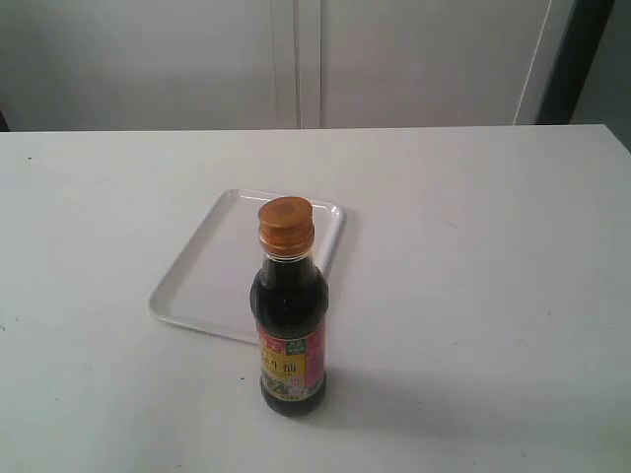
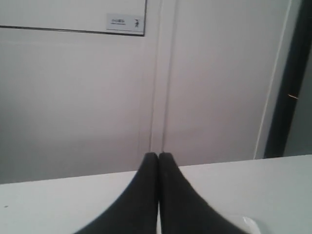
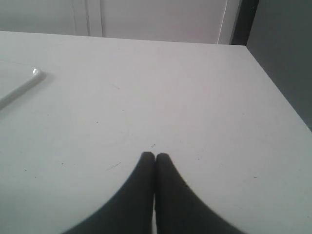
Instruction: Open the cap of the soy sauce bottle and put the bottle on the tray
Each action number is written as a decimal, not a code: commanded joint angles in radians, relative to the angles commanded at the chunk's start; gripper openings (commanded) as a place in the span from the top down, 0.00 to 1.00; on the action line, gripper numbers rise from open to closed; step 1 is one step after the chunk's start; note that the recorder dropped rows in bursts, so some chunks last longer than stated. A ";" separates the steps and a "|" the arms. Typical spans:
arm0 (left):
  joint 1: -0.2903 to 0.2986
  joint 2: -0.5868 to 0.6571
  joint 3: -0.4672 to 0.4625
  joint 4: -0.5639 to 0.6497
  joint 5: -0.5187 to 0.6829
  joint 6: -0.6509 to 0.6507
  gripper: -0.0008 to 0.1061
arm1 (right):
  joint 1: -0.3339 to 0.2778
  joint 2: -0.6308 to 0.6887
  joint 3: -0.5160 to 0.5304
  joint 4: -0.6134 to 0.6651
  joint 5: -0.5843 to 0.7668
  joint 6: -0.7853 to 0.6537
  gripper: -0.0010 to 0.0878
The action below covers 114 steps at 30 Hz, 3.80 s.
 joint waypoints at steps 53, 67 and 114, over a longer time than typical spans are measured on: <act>-0.243 0.453 -0.089 0.536 -0.569 -0.310 0.01 | 0.000 0.000 0.000 0.000 0.000 0.000 0.99; -0.278 0.596 -0.131 0.518 -0.551 -0.192 0.01 | 0.000 0.000 0.000 0.000 0.000 0.000 0.99; -0.335 0.913 -0.146 0.320 -0.566 0.150 0.01 | 0.000 0.000 0.000 0.000 0.000 0.025 0.99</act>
